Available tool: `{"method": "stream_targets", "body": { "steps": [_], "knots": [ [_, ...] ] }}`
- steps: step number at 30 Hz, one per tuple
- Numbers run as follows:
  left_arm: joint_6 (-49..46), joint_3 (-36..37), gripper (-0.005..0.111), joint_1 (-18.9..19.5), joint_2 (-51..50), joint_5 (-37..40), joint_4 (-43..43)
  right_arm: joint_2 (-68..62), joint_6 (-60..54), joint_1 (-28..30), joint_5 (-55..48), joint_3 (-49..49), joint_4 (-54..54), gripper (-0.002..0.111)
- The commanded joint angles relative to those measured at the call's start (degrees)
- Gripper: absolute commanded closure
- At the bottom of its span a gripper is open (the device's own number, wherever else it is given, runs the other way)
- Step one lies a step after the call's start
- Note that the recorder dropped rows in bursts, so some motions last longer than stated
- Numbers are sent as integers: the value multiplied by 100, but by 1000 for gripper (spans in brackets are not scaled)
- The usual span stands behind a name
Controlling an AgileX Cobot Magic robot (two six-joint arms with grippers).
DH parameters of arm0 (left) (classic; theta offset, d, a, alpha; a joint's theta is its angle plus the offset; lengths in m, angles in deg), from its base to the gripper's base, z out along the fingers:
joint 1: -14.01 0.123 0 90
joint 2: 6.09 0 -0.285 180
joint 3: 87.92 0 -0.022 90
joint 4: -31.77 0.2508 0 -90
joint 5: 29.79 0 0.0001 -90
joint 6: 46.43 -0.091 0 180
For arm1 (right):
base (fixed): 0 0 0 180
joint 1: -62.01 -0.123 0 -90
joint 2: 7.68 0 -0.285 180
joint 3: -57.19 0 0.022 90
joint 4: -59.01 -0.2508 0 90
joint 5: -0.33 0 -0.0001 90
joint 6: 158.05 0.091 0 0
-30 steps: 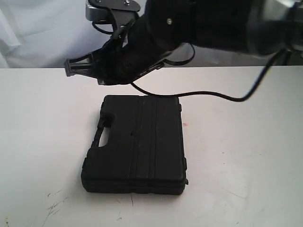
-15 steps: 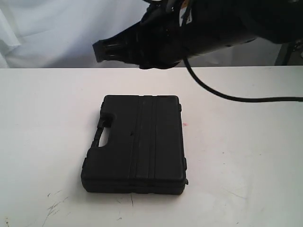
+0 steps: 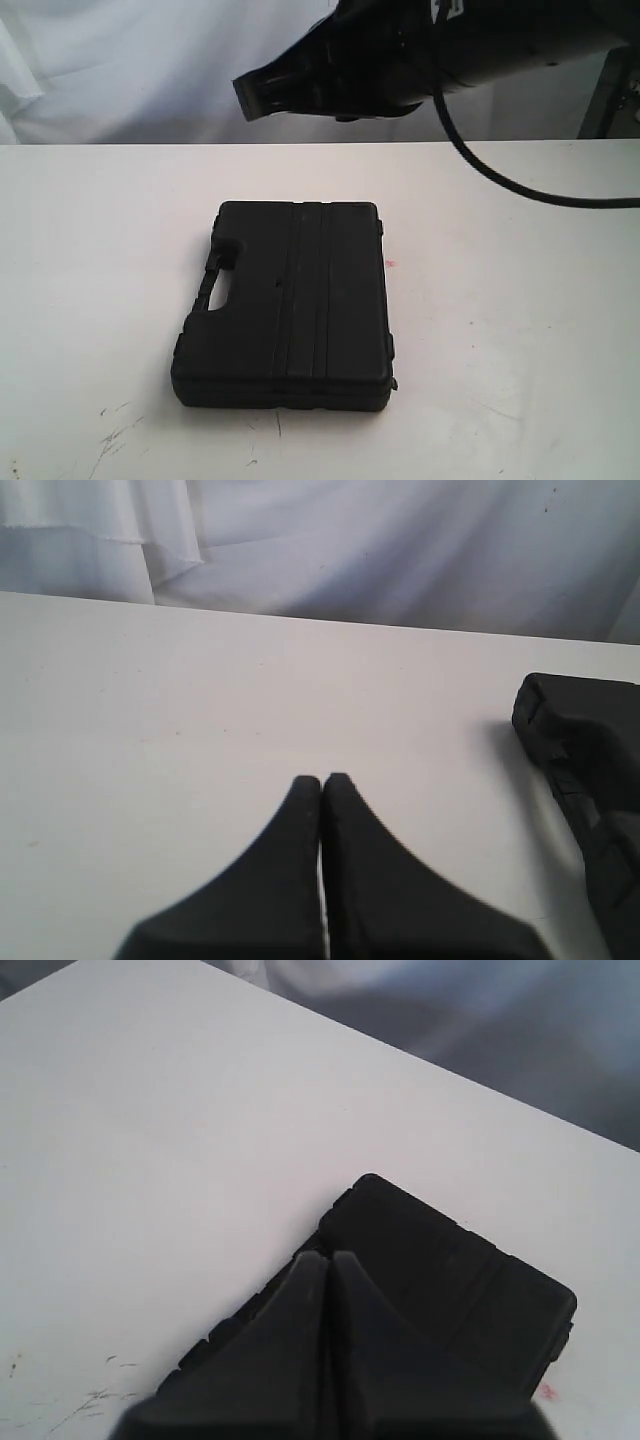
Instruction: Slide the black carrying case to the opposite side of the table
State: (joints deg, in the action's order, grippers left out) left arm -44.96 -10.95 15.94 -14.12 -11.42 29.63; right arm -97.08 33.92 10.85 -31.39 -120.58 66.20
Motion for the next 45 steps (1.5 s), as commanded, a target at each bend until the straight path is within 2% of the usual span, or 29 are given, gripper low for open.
{"method": "stream_targets", "body": {
  "steps": [1, 7, 15, 23, 30, 38, 45],
  "knots": [
    [-7, 24, 107, 12, 24, -38, -26, 167, 18, 146, -170, 49, 101, 108],
    [-7, 24, 107, 12, 24, -38, -26, 562, 43, 568, 66, 618, 46, 108],
    [-7, 24, 107, 12, 24, -38, -26, 1691, 43, 1336, 496, 1958, -156, 108],
    [-7, 24, 107, 12, 24, -38, -26, 3486, 43, 2646, 700, 3361, -210, 108],
    [-7, 24, 107, 12, 24, -38, -26, 5137, 43, 3524, 700, 4353, -212, 108],
    [-7, 24, 107, 12, 24, -38, -26, 6787, 43, 4050, 764, 5346, -56, 108],
    [-7, 24, 107, 12, 24, -38, -26, 7268, -106, 4146, 763, 5738, 12, 108]
  ]
}}
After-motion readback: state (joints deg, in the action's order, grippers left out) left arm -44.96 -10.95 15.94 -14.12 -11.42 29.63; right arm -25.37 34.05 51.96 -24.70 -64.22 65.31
